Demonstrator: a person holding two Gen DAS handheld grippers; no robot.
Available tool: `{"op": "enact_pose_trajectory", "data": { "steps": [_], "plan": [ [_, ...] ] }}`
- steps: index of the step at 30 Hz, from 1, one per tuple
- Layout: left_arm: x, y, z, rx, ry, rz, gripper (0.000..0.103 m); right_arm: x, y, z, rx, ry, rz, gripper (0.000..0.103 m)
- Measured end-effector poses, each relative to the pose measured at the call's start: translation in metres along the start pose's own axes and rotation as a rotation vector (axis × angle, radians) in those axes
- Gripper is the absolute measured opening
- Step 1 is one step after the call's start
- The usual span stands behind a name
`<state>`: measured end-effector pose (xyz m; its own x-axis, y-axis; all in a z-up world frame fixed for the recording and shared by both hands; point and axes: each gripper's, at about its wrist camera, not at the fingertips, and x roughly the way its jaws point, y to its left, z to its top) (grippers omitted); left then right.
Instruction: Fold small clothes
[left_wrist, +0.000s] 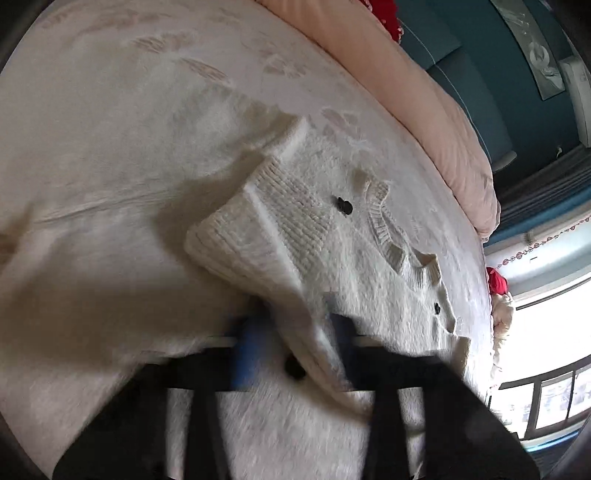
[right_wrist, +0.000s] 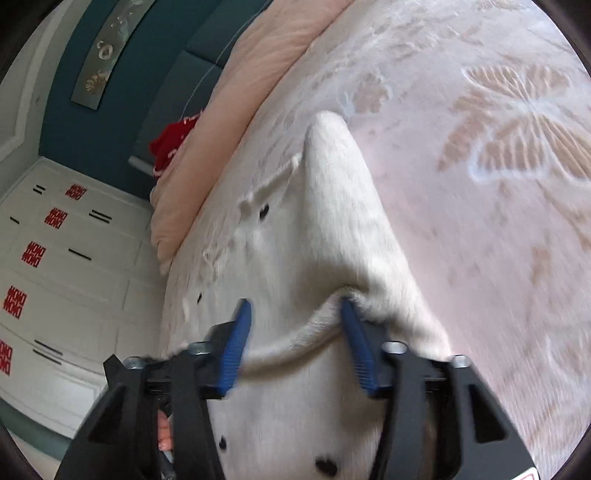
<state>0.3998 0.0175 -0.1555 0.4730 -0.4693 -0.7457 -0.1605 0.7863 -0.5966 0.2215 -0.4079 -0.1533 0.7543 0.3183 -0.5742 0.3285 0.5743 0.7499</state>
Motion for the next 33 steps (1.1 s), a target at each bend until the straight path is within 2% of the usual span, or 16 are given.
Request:
{"op": "enact_pose_trajectory", "data": {
  "steps": [1, 4, 6, 8, 10, 12, 13, 14, 18, 19, 20, 22, 25, 28, 29, 33],
  "plan": [
    [-0.001, -0.003, 0.003, 0.003, -0.013, -0.018, 0.010, -0.001, 0.007, 0.006, -0.014, -0.021, 0.002, 0.002],
    [-0.026, -0.025, 0.005, 0.109, -0.109, -0.074, 0.009, -0.036, 0.020, 0.019, -0.067, -0.167, 0.037, 0.002],
    [-0.034, -0.028, 0.000, 0.138, -0.123, -0.084, 0.009, -0.055, 0.017, 0.024, -0.087, -0.224, 0.003, 0.002],
    [-0.025, -0.018, -0.005, 0.129, -0.095, -0.053, 0.009, -0.050, -0.001, 0.021, -0.048, -0.155, -0.049, 0.009],
    [-0.015, -0.002, -0.011, 0.109, -0.075, -0.019, 0.010, -0.043, -0.008, 0.010, -0.018, -0.076, -0.036, 0.011],
    [-0.010, 0.003, -0.017, 0.093, -0.071, -0.018, 0.010, -0.036, -0.001, -0.009, -0.041, -0.020, -0.008, 0.037],
    [-0.009, 0.005, -0.018, 0.091, -0.072, -0.018, 0.010, -0.029, 0.001, -0.019, -0.037, -0.005, 0.014, 0.063],
    [-0.008, 0.005, -0.020, 0.095, -0.073, -0.012, 0.010, -0.022, 0.001, -0.019, -0.034, 0.002, 0.021, 0.068],
    [-0.005, -0.006, -0.020, 0.118, -0.077, 0.007, 0.010, 0.013, 0.003, -0.010, -0.064, 0.003, -0.054, 0.061],
    [-0.006, -0.008, -0.017, 0.130, -0.080, 0.007, 0.010, 0.015, 0.006, -0.002, -0.054, -0.008, -0.049, 0.025],
    [-0.008, -0.009, -0.013, 0.143, -0.087, 0.005, 0.010, 0.016, 0.006, 0.010, -0.024, -0.026, -0.020, 0.007],
    [-0.015, -0.009, -0.012, 0.169, -0.101, -0.010, 0.010, 0.003, 0.009, 0.026, 0.004, -0.089, 0.021, 0.006],
    [-0.011, -0.009, -0.017, 0.205, -0.076, -0.015, 0.010, -0.021, 0.013, 0.028, -0.076, -0.180, -0.031, 0.006],
    [0.010, -0.003, -0.029, 0.232, -0.057, 0.022, 0.010, 0.008, -0.024, 0.018, -0.048, -0.050, -0.163, 0.002],
    [0.009, -0.004, -0.033, 0.249, -0.082, 0.022, 0.010, 0.009, -0.030, 0.013, -0.017, -0.042, -0.115, 0.004],
    [0.007, -0.007, -0.034, 0.273, -0.087, 0.032, 0.012, -0.030, 0.016, 0.001, -0.096, -0.130, -0.174, 0.007]
  ]
}}
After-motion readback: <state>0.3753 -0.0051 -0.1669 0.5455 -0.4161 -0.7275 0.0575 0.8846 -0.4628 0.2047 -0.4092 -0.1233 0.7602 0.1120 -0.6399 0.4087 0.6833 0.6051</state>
